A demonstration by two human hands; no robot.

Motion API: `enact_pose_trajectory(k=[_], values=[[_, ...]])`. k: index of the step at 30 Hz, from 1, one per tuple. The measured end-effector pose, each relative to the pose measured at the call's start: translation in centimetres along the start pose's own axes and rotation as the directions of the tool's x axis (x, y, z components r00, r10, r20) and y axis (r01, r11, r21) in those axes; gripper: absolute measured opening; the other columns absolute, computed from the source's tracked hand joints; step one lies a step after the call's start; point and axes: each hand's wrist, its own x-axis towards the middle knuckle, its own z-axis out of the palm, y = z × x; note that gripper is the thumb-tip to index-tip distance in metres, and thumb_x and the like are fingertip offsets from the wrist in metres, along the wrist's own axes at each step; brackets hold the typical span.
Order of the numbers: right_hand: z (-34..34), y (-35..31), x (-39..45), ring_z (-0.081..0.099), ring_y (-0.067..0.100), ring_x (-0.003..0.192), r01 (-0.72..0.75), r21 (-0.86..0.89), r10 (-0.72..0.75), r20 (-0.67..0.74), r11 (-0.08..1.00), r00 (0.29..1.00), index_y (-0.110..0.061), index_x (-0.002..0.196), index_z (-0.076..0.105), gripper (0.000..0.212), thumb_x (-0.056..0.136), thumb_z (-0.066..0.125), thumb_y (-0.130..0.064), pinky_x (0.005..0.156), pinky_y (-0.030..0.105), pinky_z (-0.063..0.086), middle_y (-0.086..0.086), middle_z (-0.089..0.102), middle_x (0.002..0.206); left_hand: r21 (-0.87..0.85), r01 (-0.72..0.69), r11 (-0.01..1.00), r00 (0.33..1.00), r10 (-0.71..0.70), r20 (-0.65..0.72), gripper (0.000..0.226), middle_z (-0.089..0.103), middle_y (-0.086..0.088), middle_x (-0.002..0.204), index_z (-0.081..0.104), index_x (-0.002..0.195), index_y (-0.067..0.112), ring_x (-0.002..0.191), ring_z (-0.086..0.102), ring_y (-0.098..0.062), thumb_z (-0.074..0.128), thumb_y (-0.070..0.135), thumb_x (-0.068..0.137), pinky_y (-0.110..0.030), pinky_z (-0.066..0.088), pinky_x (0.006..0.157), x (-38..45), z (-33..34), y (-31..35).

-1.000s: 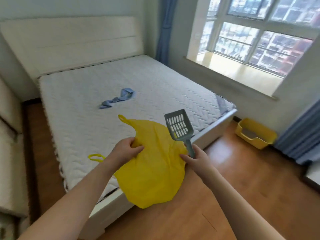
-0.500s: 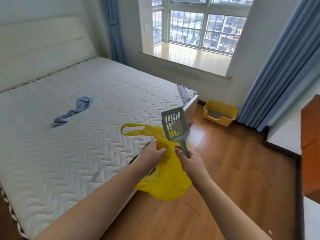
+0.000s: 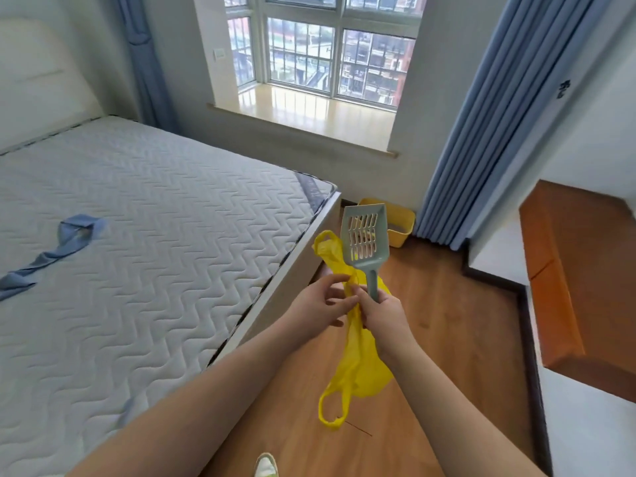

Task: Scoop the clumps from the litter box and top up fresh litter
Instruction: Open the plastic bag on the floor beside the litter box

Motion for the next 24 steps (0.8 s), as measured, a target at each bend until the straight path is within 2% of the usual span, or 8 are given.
enact_pose_trajectory(k=[2,6,10,13,16,18,20,24], values=[[1.0,-0.6,1.3,0.049,0.02,0.067,-0.013,0.015,0.013,-0.009,1.0,1.0,-0.02,0.093,0.068,0.011,0.09,0.065,-0.03,0.067,0.036,0.044,0.006,0.057,0.072,0.031,-0.027,0.999,1.0,0.027,0.001,0.044,0.068,0.007,0.091,0.054,0.128,0.027,0.074,0.066,0.001,0.072,0.022,0.088,-0.022,0.057,0.066,1.6,-1.2,0.0],[2.9,-1.9,4.3,0.038,0.011,0.052,-0.001,-0.006,0.001,-0.051,1.0,0.999,-0.013,0.095,0.066,0.016,0.091,0.065,-0.028,0.053,0.028,0.036,-0.004,0.042,0.056,0.137,-0.068,0.988,0.997,0.073,-0.029,0.038,0.069,0.008,0.079,0.056,0.125,0.026,0.065,0.064,0.004,0.067,0.017,0.09,-0.011,0.047,0.061,4.8,-4.5,0.0],[2.9,-2.8,7.1,0.049,0.014,0.057,0.022,-0.013,-0.024,-0.13,1.0,0.991,-0.012,0.093,0.067,0.018,0.094,0.06,-0.028,0.057,0.031,0.041,0.0,0.052,0.061,0.146,-0.038,0.989,0.994,0.052,-0.096,0.035,0.072,-0.008,0.085,0.053,0.126,0.025,0.068,0.065,-0.017,0.06,0.016,0.093,-0.028,0.052,0.063,8.2,-8.6,-0.6],[2.0,-2.9,8.9,0.052,0.013,0.063,0.047,-0.105,-0.069,-0.208,0.993,0.976,-0.014,0.087,0.067,0.021,0.095,0.056,-0.031,0.063,0.03,0.042,-0.002,0.056,0.065,0.177,-0.015,0.984,0.987,0.043,-0.153,0.028,0.069,-0.011,0.085,0.052,0.119,0.03,0.065,0.062,-0.022,0.057,0.018,0.094,-0.039,0.053,0.066,11.1,-11.1,-1.1],[0.5,-2.5,10.8,0.047,0.014,0.059,0.047,-0.228,-0.117,-0.306,0.973,0.945,-0.018,0.069,0.058,0.029,0.095,0.057,-0.032,0.06,0.031,0.038,-0.005,0.051,0.059,0.186,-0.025,0.982,0.982,0.059,-0.178,0.024,0.065,-0.005,0.074,0.05,0.117,0.024,0.052,0.055,-0.015,0.055,0.015,0.095,-0.031,0.05,0.054,13.9,-12.3,-1.4],[-1.0,-2.3,11.9,0.046,0.016,0.06,0.026,-0.293,-0.135,-0.357,0.956,0.924,-0.013,0.069,0.057,0.033,0.095,0.056,-0.033,0.058,0.031,0.035,-0.001,0.05,0.061,0.189,-0.029,0.982,0.978,0.067,-0.198,0.022,0.062,-0.007,0.07,0.048,0.115,0.02,0.048,0.053,-0.013,0.053,0.01,0.095,-0.026,0.048,0.048,15.7,-12.7,-1.4],[-2.6,-2.3,13.0,0.045,0.018,0.062,0.001,-0.34,-0.144,-0.393,0.94,0.908,-0.003,0.076,0.059,0.036,0.096,0.054,-0.032,0.055,0.032,0.033,0.005,0.05,0.066,0.208,-0.023,0.978,0.973,0.07,-0.219,0.019,0.062,-0.014,0.071,0.045,0.109,0.018,0.049,0.054,-0.019,0.051,0.007,0.095,-0.032,0.051,0.05,17.5,-12.9,-1.5],[-6.3,-2.0,16.0,0.048,0.02,0.059,-0.064,-0.392,-0.138,-0.467,0.918,0.874,-0.001,0.081,0.062,0.034,0.095,0.054,-0.031,0.054,0.032,0.034,0.008,0.054,0.066,0.292,0.002,0.956,0.966,0.074,-0.25,0.018,0.062,-0.022,0.074,0.041,0.094,0.02,0.052,0.055,-0.026,0.046,0.003,0.093,-0.043,0.053,0.055,21.7,-12.7,-1.8]])
